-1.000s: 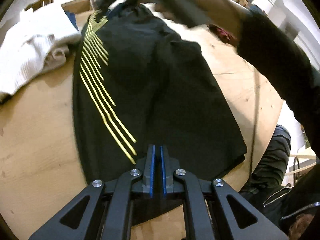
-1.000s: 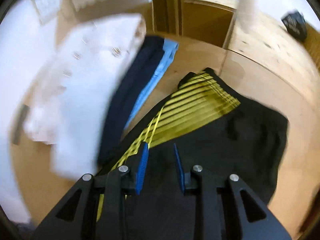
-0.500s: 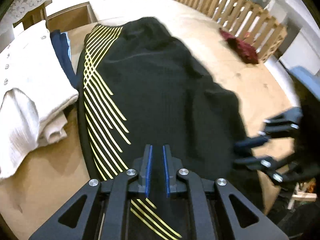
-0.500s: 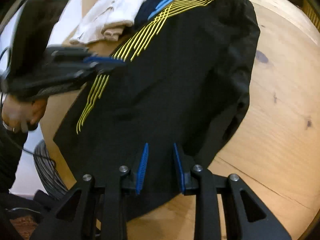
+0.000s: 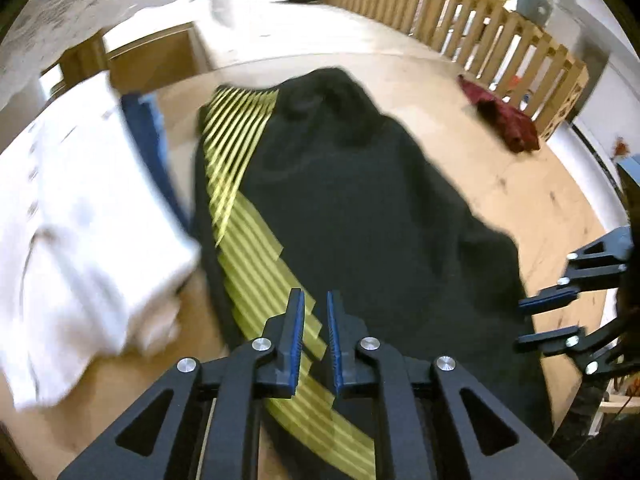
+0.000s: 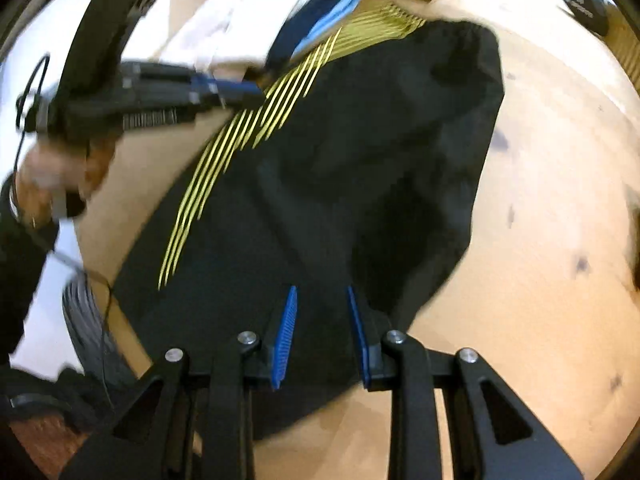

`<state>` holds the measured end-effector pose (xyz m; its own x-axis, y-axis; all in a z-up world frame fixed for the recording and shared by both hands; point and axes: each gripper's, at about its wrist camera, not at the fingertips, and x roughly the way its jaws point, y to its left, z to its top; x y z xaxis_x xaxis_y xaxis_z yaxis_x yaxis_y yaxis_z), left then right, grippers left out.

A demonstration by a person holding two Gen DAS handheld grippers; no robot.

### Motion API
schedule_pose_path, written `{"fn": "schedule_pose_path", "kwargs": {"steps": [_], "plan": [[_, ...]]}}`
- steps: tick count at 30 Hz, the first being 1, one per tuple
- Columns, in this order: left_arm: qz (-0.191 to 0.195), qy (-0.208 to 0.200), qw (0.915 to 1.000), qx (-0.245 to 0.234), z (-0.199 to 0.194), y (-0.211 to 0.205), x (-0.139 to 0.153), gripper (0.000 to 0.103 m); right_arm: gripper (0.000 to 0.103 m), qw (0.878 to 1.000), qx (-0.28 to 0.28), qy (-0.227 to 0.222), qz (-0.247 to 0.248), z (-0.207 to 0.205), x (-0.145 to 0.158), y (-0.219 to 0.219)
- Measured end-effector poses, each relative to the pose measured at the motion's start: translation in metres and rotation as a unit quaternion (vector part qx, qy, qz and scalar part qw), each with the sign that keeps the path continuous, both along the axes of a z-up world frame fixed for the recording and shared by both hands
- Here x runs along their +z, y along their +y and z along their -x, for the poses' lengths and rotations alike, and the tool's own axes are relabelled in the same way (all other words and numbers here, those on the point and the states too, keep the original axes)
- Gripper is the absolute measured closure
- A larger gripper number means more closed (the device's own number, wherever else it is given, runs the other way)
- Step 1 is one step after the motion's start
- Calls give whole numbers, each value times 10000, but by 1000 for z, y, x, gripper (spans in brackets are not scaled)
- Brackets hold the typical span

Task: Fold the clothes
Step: 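Lay the folded pants flat and open both grippers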

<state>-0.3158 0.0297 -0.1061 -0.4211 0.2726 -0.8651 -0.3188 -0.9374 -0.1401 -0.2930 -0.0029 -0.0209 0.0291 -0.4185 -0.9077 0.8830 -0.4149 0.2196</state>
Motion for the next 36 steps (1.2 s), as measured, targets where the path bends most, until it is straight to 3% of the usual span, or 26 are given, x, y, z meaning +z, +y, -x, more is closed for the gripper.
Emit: {"fn": "schedule_pose_path", "kwargs": {"steps": [2, 5, 7, 10, 12, 14, 16, 18, 20, 22, 29, 32, 36], "plan": [[-42, -70, 10000, -43, 19, 6, -7, 92, 77, 9998, -122, -164, -19, 20, -9, -21], [202, -71, 9998, -50, 33, 9, -19, 92, 78, 9995, -116, -277, -17, 46, -17, -30], [422, -20, 9991, 6, 40, 6, -30, 91, 79, 9995, -142, -245, -153, 57, -10, -35], [369, 12, 9991, 213, 47, -5, -29, 89, 80, 9984, -270, -240, -431, 71, 5, -44], [366, 45, 9987, 349, 45, -11, -24, 91, 79, 9988, -348, -255, -245, 86, 24, -56], [195, 126, 9995, 226, 30, -16, -14, 90, 78, 9974, -458, -508, 208, 102, 43, -67], [252, 202, 9995, 60, 8, -19, -6, 83, 78, 9976, -530, -367, 252, 107, 49, -71], [317, 227, 9992, -69, -18, -22, -2, 80, 78, 9977, -570, -256, 245, 103, 41, -36], [282, 206, 9993, -158, -39, -26, 0, 80, 78, 9972, -476, -482, 310, 107, 28, -22], [253, 183, 9993, -215, -61, -27, 0, 80, 78, 9972, -384, -553, 317, 93, 12, -1], [416, 72, 9970, -650, -148, -20, -3, 80, 78, 9989, 384, -207, 182, 26, -13, 2], [596, 31, 9955, -729, -173, -18, -8, 80, 77, 9985, 468, 278, 15, 15, -8, -4], [592, -41, 9971, -475, -190, -29, -11, 80, 77, 9997, 196, 8, 110, 11, 8, 4]]}}
